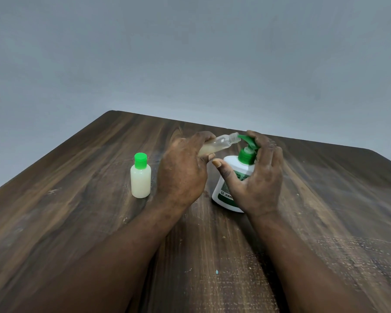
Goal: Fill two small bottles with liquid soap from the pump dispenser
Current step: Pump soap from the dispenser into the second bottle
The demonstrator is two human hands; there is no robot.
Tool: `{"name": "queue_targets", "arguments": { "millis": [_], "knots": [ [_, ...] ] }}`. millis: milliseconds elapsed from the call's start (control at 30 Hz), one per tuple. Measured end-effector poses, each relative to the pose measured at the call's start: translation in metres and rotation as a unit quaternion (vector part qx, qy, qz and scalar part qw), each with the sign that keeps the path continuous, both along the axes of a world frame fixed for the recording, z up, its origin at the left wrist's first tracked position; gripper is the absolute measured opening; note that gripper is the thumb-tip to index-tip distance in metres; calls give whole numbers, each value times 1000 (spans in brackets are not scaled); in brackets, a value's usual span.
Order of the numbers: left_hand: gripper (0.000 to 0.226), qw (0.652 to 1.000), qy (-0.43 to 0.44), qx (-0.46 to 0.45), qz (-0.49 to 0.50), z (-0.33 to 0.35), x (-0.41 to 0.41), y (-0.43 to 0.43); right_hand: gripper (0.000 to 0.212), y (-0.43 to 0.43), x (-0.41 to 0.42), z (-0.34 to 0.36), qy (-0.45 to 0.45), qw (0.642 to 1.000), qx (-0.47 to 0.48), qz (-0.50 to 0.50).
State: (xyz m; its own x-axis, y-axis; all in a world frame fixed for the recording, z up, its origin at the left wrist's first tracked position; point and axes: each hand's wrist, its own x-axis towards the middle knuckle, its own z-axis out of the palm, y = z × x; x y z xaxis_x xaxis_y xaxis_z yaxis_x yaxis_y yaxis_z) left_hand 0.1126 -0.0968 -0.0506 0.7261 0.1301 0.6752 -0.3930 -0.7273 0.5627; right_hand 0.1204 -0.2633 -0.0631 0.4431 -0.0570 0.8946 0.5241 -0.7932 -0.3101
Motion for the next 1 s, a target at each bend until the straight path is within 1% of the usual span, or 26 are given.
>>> {"name": "queue_targets", "arguments": {
  "millis": [133, 433, 700, 1000],
  "knots": [
    [34, 1000, 5, -12, 1, 0, 1, 0, 84, 0, 0, -3, -15, 1000, -9, -1],
    [34, 1000, -2, -2, 0, -1, 1, 0, 89, -2, -2, 2, 15, 1000, 1, -5],
    [34, 1000, 4, -11, -5, -2, 2, 1, 84, -1, -1, -2, -2, 1000, -11, 1],
    [33, 1000, -6, -8, -10, -1, 1, 1, 91, -2, -2, 3, 14, 1000, -9, -8]
  ]
}}
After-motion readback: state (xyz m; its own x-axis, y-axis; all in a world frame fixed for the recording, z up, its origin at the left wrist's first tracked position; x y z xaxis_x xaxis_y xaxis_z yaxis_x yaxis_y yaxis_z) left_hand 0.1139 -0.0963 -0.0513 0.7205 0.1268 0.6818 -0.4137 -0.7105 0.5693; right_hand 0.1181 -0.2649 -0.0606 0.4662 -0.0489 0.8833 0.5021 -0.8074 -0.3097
